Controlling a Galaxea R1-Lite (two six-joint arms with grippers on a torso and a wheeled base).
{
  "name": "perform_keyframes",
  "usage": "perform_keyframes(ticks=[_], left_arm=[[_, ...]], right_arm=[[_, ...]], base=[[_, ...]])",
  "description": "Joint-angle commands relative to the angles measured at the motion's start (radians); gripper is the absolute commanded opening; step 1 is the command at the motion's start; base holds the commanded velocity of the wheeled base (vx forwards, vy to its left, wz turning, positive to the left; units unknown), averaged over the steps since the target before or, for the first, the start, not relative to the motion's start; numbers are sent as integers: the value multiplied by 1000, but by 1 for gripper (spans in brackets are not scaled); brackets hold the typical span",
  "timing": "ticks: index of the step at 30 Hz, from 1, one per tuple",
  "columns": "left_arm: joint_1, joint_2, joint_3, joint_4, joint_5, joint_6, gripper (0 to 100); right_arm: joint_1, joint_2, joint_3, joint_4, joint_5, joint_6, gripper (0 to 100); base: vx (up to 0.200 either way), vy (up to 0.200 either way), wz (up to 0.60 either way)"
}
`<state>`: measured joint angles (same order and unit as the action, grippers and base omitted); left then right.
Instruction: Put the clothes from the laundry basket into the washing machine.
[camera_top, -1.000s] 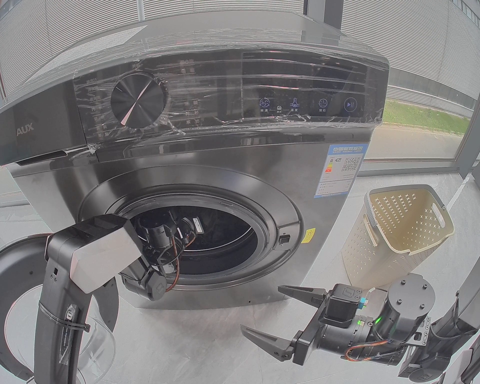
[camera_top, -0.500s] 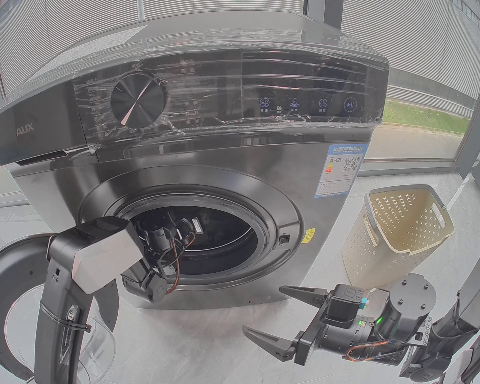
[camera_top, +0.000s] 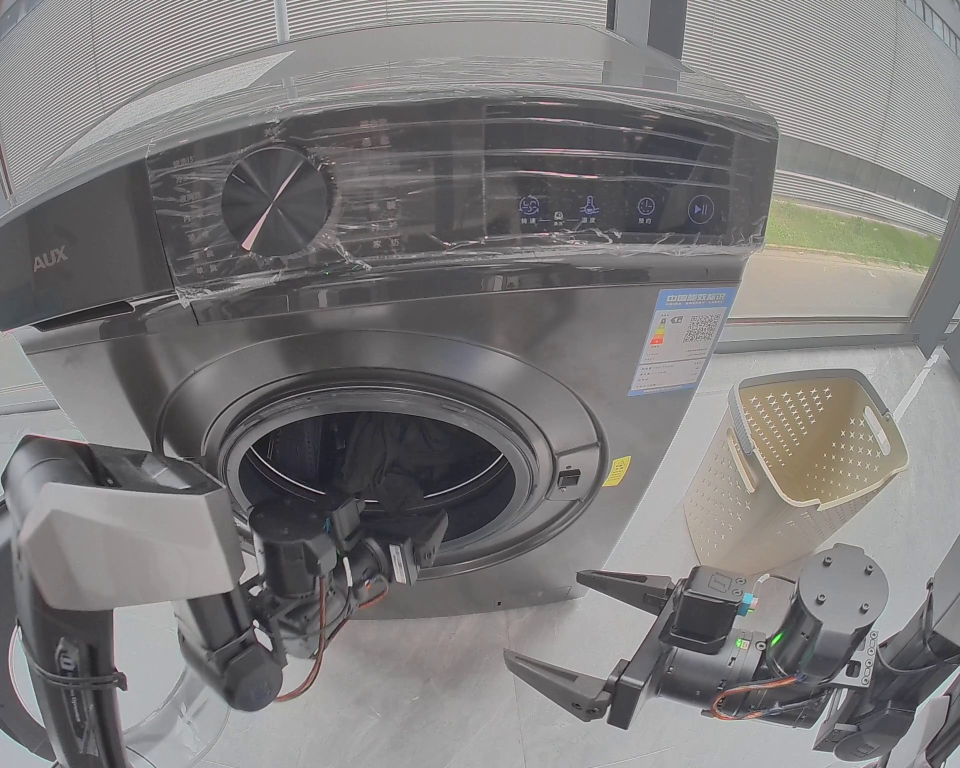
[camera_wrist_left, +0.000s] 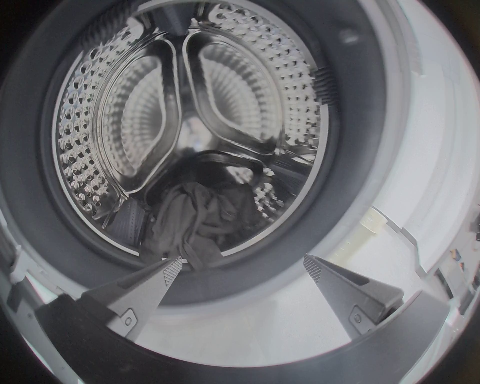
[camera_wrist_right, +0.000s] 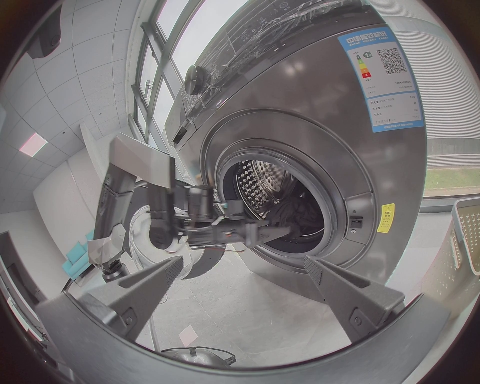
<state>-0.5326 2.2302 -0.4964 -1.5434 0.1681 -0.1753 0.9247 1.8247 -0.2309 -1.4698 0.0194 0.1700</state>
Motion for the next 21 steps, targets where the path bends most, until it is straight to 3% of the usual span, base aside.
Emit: perform_keyframes(ticks=[1, 7, 13, 15, 18, 21], left_arm=[[-168, -330, 318, -12, -16, -6, 100], [-219, -458, 421, -12, -7, -41, 100], [-245, -583, 496, -11, 1, -52, 100], [-234, -667, 496, -9, 22, -67, 100], [-234, -733, 496, 5, 27, -64, 100], [-219, -827, 496, 121, 44, -41, 100]], right_arm=[[-23, -61, 61, 2, 1, -7, 100], [-24, -81, 76, 2, -1, -7, 100], [-23, -91, 79, 6, -2, -6, 100], [-32, -114, 91, 14, -29, -6, 100], [-46, -131, 102, 16, -65, -4, 100], [-130, -182, 111, 17, -76, -3, 100]], base=[[0, 0, 0], [0, 0, 0], [0, 0, 0], [0, 0, 0], [0, 0, 0], [0, 0, 0]])
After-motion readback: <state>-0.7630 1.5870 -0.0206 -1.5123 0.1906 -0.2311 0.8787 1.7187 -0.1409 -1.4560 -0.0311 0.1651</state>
